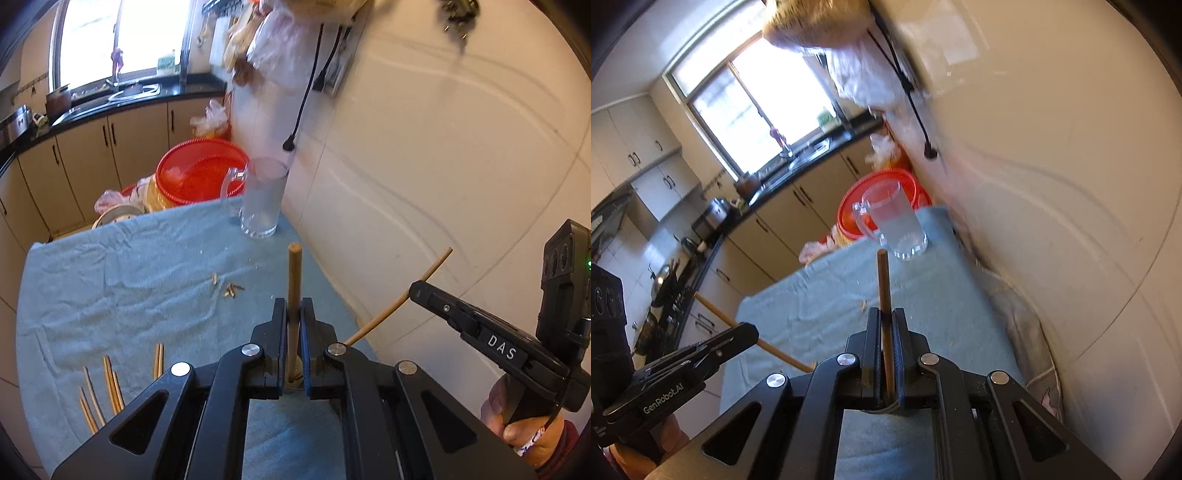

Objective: Organize utensils
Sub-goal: 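Lower the chopstick into the black holder and open the right gripper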

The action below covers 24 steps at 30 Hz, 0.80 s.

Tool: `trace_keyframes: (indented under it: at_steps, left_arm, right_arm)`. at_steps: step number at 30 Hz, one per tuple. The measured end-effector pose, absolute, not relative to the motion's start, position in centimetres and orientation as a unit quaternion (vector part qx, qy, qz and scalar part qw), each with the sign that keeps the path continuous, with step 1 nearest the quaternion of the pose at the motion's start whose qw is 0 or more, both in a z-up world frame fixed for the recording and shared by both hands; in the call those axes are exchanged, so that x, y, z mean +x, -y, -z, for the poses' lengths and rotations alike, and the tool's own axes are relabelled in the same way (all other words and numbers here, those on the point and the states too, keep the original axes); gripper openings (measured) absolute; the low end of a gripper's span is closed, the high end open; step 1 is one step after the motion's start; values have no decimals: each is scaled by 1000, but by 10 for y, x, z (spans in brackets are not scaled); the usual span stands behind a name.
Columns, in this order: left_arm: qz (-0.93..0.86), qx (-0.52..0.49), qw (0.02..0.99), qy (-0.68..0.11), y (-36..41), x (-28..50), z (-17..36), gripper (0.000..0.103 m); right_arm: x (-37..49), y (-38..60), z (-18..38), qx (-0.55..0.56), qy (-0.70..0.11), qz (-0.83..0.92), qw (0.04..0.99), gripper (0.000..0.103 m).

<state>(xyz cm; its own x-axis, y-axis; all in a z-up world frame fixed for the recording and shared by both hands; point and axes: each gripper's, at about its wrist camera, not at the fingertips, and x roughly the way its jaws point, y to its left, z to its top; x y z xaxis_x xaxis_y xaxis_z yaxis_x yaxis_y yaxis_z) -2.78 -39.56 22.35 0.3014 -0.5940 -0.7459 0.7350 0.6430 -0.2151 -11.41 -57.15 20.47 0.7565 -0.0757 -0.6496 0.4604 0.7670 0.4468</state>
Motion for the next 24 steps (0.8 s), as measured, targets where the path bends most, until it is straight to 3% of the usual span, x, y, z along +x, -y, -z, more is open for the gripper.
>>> trace_keyframes:
  at_steps: [9, 11, 13, 15, 19, 21, 24]
  left_arm:
    - [387, 91, 805, -440, 404, -10, -202, 6]
    - [384, 90, 808, -438, 403, -8, -203, 11]
    - [380, 88, 812, -434, 402, -5, -205, 27]
    - [379, 83, 818, -425, 399, -5, -211, 32]
    - [381, 76, 825, -411, 390, -5, -225, 33]
    - [379, 70, 830, -404, 383, -6, -235, 39]
    - [377, 56, 837, -393, 367, -6, -248, 40]
  right_arm:
    - [-88, 582, -177, 312, -349, 153, 871, 7]
    - [-87, 582, -178, 306, -347, 157, 873, 7]
    - [-86, 582, -179, 305, -344, 158, 874, 7]
    - [-89, 583, -184, 302, -338, 161, 877, 8]
    - [-98, 582, -196, 301, -321, 171, 882, 13]
    - [-107, 582, -204, 305, -309, 176, 884, 17]
    - [-117, 578, -217, 304, -293, 178, 889, 29]
